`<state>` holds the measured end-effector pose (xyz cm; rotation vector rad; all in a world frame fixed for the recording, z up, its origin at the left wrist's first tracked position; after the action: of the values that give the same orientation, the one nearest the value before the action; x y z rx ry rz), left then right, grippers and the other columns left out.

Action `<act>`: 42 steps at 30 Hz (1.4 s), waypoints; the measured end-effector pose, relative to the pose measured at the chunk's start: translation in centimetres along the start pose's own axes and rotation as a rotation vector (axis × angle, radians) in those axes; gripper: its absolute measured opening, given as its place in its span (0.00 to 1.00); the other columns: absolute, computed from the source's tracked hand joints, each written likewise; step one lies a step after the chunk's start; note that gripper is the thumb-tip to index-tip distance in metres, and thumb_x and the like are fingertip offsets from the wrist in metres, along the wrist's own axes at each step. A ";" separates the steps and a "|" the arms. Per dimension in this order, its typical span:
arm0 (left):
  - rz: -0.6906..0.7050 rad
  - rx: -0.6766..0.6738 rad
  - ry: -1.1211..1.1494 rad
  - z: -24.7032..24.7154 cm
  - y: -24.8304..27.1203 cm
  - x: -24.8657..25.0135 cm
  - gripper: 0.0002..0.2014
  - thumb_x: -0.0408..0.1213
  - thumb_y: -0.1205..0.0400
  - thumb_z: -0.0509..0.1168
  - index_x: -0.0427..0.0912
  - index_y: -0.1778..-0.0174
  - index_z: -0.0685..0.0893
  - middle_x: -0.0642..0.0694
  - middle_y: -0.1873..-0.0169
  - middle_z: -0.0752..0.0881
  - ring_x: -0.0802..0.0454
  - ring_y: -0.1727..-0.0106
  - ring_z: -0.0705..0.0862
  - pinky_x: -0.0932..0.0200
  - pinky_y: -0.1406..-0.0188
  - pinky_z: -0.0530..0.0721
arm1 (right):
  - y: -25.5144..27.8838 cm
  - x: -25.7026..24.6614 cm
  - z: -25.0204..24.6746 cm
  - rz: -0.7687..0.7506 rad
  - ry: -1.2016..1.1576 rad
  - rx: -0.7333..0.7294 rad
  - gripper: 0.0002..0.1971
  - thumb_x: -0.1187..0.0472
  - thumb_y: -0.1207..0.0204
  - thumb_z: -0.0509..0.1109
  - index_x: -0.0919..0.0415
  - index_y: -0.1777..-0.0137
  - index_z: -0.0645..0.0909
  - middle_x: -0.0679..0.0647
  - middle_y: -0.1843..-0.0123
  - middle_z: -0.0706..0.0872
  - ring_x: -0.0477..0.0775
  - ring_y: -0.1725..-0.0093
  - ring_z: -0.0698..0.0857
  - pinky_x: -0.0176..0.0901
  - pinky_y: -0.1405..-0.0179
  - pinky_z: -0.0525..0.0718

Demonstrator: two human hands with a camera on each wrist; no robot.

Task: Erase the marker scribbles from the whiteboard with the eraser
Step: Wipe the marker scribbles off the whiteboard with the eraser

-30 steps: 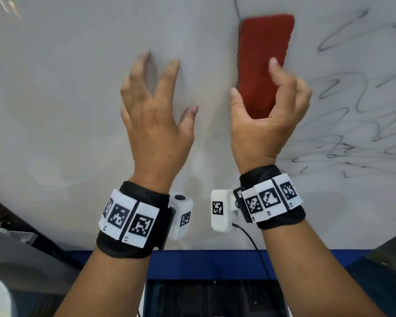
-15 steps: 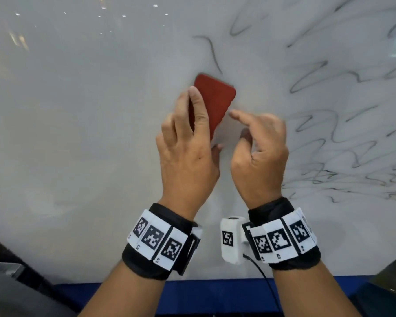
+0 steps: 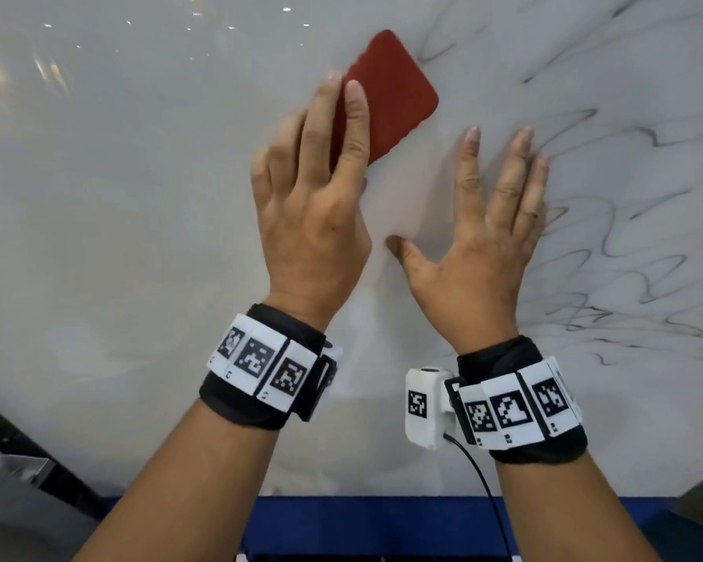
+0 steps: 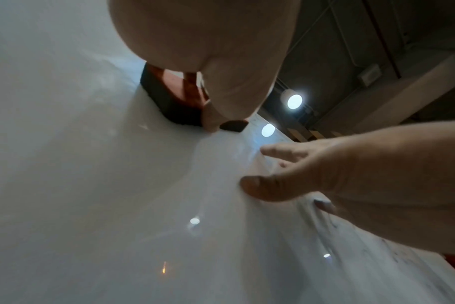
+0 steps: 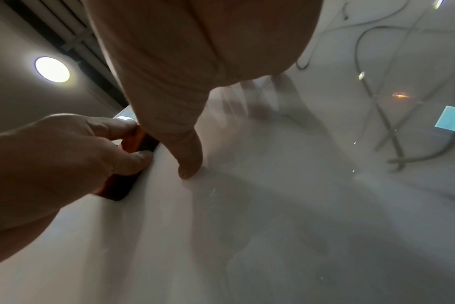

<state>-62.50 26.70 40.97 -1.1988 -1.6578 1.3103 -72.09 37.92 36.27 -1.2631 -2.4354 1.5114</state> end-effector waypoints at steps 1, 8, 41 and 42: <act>0.019 0.004 -0.007 -0.1 -0.3 -0.3 0.30 0.31 0.20 0.67 0.38 0.19 0.72 0.41 0.22 0.74 0.45 0.29 0.67 0.44 0.34 0.75 | 0.0 0.0 0.0 0.004 -0.002 0.000 0.55 0.37 0.31 0.77 0.49 0.12 0.47 0.63 0.11 0.42 0.66 0.13 0.41 0.69 0.17 0.48; -0.115 0.063 0.057 -1.1 -1.2 -1.3 0.33 0.32 0.24 0.67 0.39 0.19 0.72 0.42 0.22 0.73 0.42 0.28 0.72 0.43 0.33 0.75 | 0.1 0.3 0.1 0.020 -0.020 -0.002 0.56 0.37 0.33 0.77 0.48 0.12 0.48 0.62 0.11 0.43 0.65 0.13 0.41 0.69 0.17 0.49; 0.292 -0.058 0.030 -0.1 -2.4 0.3 0.31 0.35 0.21 0.66 0.47 0.19 0.72 0.50 0.19 0.71 0.47 0.28 0.68 0.46 0.35 0.68 | -1.8 0.0 -1.4 -0.010 -0.065 0.091 0.52 0.36 0.32 0.75 0.48 0.12 0.54 0.62 0.11 0.47 0.64 0.13 0.45 0.62 0.15 0.50; 0.221 -0.035 0.028 -0.3 -3.0 -0.4 0.32 0.36 0.21 0.67 0.47 0.18 0.72 0.50 0.20 0.71 0.48 0.28 0.67 0.47 0.35 0.68 | -1.9 0.0 -1.5 -0.010 -0.061 0.092 0.52 0.36 0.32 0.76 0.48 0.12 0.54 0.62 0.11 0.47 0.64 0.13 0.45 0.62 0.15 0.50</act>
<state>-62.79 26.29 43.95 -1.4483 -1.5683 1.3950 -72.68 38.64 38.49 -1.2040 -2.3731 1.6630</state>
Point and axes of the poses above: each hand's wrist, its own y-axis away from the middle knuckle, its own z-axis out of the palm, x = y × z, the point moved 9 cm from there along -y, towards the middle knuckle
